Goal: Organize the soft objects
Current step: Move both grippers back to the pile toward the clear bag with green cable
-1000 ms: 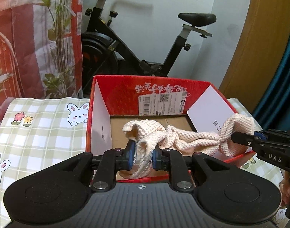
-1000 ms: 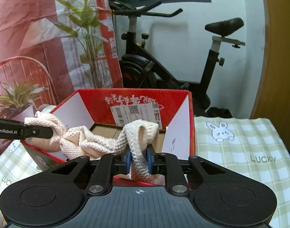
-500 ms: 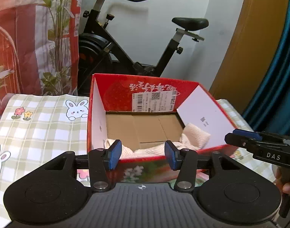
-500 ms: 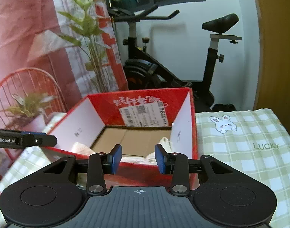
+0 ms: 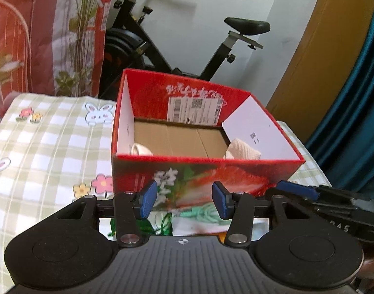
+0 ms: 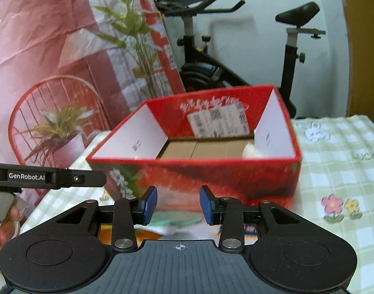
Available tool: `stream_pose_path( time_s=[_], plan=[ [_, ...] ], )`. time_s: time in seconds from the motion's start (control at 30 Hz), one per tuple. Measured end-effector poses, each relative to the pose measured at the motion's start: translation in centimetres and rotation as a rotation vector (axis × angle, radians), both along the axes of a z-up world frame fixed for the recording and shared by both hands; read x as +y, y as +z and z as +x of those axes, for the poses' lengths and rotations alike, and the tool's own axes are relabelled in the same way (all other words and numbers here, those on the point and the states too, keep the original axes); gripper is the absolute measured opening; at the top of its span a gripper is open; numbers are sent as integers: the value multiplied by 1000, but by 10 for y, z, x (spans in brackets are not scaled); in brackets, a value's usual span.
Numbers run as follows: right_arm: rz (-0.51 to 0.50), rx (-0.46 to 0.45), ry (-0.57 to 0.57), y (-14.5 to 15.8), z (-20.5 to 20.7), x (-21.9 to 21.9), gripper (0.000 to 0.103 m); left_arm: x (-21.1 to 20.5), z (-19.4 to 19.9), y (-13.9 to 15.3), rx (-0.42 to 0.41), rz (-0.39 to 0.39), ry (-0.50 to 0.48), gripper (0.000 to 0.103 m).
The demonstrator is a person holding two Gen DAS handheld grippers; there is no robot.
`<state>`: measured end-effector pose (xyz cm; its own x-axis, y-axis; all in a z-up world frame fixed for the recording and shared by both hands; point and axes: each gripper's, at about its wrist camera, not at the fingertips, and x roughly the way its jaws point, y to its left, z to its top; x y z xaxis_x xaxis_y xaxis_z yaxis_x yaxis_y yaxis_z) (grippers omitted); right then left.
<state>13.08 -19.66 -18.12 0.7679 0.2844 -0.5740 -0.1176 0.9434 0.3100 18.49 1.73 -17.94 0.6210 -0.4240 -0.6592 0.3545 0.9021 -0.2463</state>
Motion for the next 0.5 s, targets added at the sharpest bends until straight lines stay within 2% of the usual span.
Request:
stream_pose_path(
  time_s=[0.27, 0.5],
  plan=[
    [-12, 80, -13, -24, -2, 13, 36, 3, 0, -21, 61, -16, 21, 52],
    [-31, 88, -13, -39, -13, 13, 36, 7, 3, -34, 112, -42, 39, 51]
  ],
)
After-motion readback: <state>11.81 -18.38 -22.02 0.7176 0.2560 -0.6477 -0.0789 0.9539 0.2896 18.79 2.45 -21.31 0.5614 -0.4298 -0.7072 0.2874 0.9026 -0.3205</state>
